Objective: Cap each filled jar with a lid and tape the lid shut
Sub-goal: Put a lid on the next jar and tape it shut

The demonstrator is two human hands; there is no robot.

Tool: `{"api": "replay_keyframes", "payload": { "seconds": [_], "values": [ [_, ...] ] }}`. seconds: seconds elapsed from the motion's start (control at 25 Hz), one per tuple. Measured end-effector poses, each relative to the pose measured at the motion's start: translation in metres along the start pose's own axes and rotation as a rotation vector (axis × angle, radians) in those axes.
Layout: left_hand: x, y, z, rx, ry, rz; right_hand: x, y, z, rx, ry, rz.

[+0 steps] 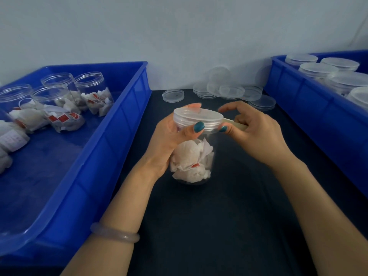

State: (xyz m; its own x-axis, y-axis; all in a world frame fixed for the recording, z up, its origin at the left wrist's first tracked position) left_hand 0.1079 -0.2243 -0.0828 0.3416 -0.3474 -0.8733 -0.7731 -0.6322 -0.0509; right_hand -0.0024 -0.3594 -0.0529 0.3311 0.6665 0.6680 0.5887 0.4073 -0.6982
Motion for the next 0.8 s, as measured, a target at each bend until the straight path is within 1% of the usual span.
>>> {"api": "replay_keyframes", "payload": {
  "seconds": [0.12,0.2,0.28,0.4,0.52,0.64,0.68,0.8],
  "values": [
    [0.007,0.002,0.0,0.031,-0.031,0.029,0.002,0.001,0.001,0.016,-0.018,-0.034],
    [0.011,0.003,0.0,0.028,-0.048,0.021,0.002,0.004,0.001,0.05,-0.011,-0.012],
    [0.01,-0.003,-0.003,-0.031,-0.016,-0.064,-0.001,0.006,0.001,0.056,0.007,0.017],
    [0.009,-0.017,-0.001,-0.129,0.055,-0.211,-0.005,0.0,0.0,-0.019,0.018,0.008],
    [0.008,-0.013,0.001,-0.119,0.076,-0.326,0.002,0.003,0.003,-0.024,-0.047,0.02],
    [0.002,-0.013,-0.001,-0.165,0.116,-0.456,0.004,0.011,0.004,0.062,-0.093,0.1],
    [0.001,-0.015,-0.002,-0.171,0.129,-0.474,0.002,0.01,0.004,0.061,-0.109,0.144],
    [-0.001,-0.02,-0.004,-0.131,0.12,-0.463,0.0,0.007,0.002,-0.033,-0.192,0.361]
  ]
}}
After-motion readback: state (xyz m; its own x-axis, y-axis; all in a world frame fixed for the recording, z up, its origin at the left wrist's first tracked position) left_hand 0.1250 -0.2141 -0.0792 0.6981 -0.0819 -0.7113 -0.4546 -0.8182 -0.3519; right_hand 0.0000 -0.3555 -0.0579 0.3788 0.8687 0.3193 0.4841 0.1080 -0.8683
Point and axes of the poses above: each hand's wrist, its own z-axis away from the middle knuckle, its own y-axis out of the palm, x = y × z, the point moved 9 cm from there along -z, towards the middle knuckle, and after that the axes turned 14 degrees about y, right-handed, at the moved point
